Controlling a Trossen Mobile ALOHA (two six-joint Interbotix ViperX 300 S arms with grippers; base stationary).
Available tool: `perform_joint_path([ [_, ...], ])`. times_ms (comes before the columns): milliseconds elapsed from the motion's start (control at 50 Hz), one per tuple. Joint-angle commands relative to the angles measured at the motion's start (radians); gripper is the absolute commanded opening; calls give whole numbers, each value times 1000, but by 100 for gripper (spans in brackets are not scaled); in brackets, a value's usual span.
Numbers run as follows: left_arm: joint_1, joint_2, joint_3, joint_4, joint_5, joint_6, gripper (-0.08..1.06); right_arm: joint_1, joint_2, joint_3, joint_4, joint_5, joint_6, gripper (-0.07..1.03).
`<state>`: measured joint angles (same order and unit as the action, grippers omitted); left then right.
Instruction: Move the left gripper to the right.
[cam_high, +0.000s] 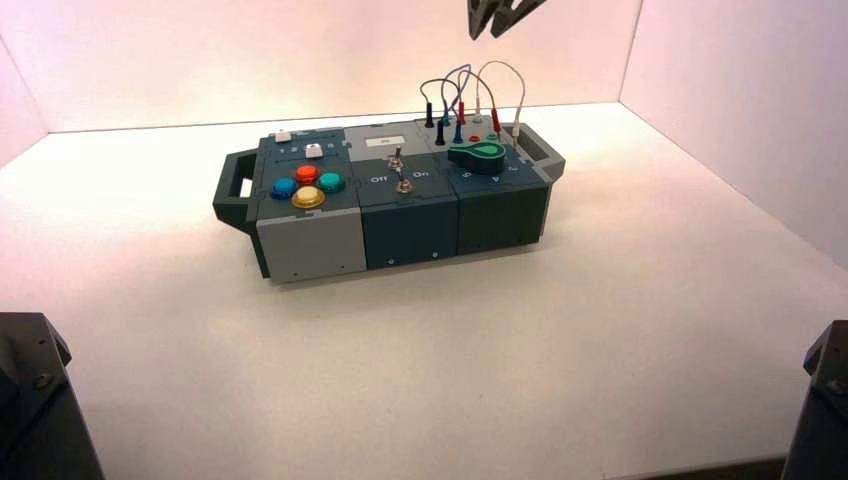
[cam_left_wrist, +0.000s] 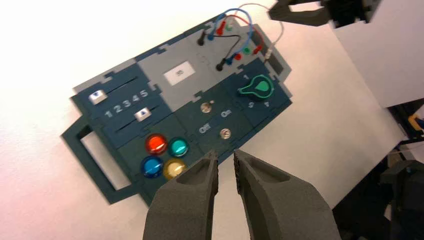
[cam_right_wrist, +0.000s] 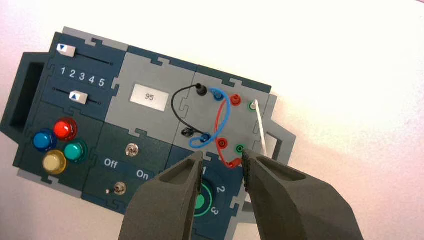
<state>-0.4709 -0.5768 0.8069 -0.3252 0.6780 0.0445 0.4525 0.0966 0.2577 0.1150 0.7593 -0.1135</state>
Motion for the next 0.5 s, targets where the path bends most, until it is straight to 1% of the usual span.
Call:
perform_joint_path([
  [20,-35,20,-46,-9,-26,-3,20,-2,-6,-40,2,-6,3,43],
  [200,-77,69,-84,-17,-44,-6,20,0,3,-55,2,-6,3,43],
  [500,-137,183,-150,-20,-71,-6,20,0,8,-66,2,-6,6,43],
])
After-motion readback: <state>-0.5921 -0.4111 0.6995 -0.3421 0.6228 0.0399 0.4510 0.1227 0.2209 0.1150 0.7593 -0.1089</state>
